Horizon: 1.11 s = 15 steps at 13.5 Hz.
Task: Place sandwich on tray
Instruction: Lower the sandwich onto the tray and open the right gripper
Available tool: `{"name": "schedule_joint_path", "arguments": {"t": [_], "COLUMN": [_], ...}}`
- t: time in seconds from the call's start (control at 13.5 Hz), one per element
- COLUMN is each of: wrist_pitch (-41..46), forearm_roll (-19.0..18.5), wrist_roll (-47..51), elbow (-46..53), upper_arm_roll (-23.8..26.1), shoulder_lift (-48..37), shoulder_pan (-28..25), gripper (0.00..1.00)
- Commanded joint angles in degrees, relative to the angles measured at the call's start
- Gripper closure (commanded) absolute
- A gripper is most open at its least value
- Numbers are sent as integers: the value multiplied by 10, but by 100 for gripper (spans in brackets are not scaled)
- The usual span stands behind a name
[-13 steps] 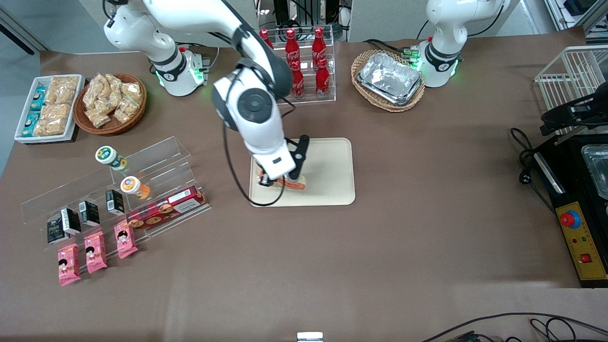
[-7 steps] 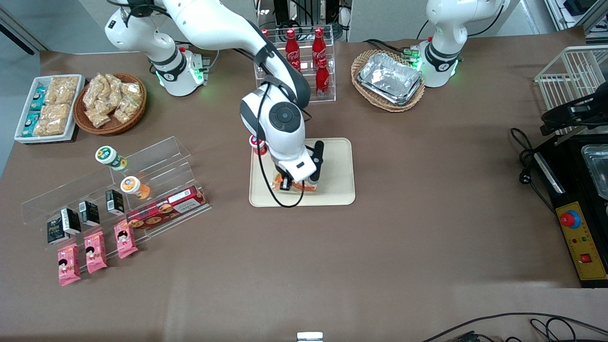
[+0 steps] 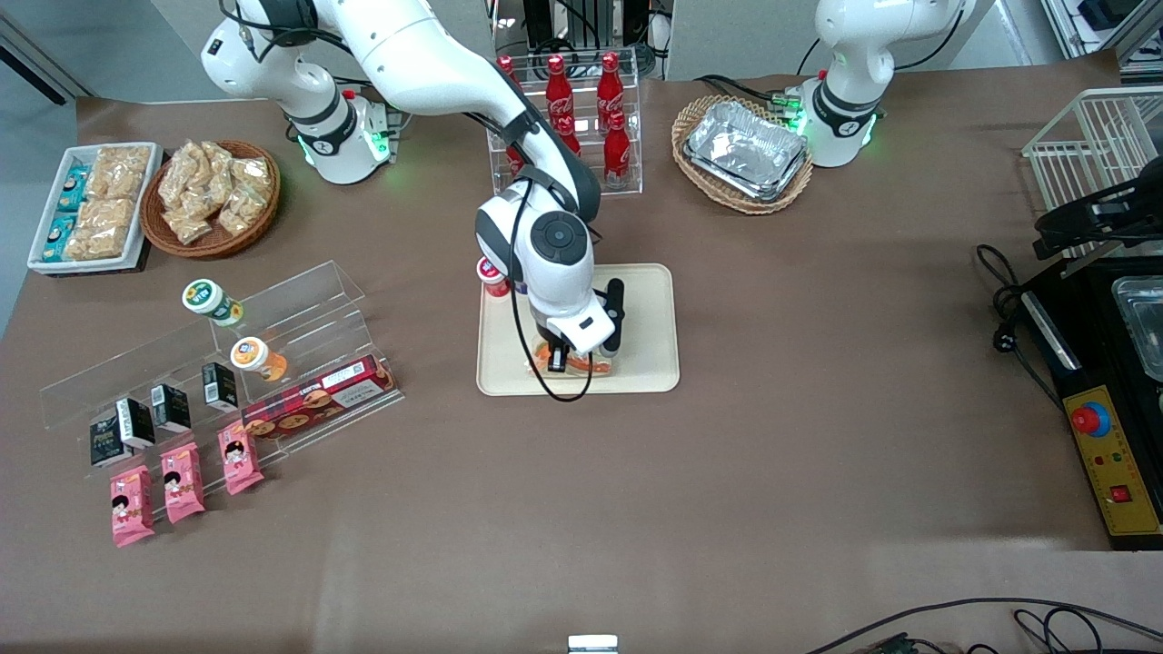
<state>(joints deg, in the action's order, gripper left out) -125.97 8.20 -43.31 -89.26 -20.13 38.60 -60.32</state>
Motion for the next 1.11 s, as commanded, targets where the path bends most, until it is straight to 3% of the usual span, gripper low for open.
{"name": "schedule_joint_path", "arguments": {"t": [0.0, 0.3, 0.37, 0.45, 0.82, 1.04], "wrist_pitch": [-21, -32, -33, -33, -17, 45], "forearm_roll": [16, 16, 17, 23, 56, 61], "wrist_roll": [-13, -11, -9, -4, -3, 40], "elbow": [-8, -8, -8, -8, -6, -6], "upper_arm_roll": [-7, -7, -7, -7, -10, -12], "shoulder_lift": [13, 23, 23, 23, -10, -82], "shoulder_pan": [-11, -11, -10, -10, 0, 23], "gripper": [65, 61, 47, 0, 0, 0]}}
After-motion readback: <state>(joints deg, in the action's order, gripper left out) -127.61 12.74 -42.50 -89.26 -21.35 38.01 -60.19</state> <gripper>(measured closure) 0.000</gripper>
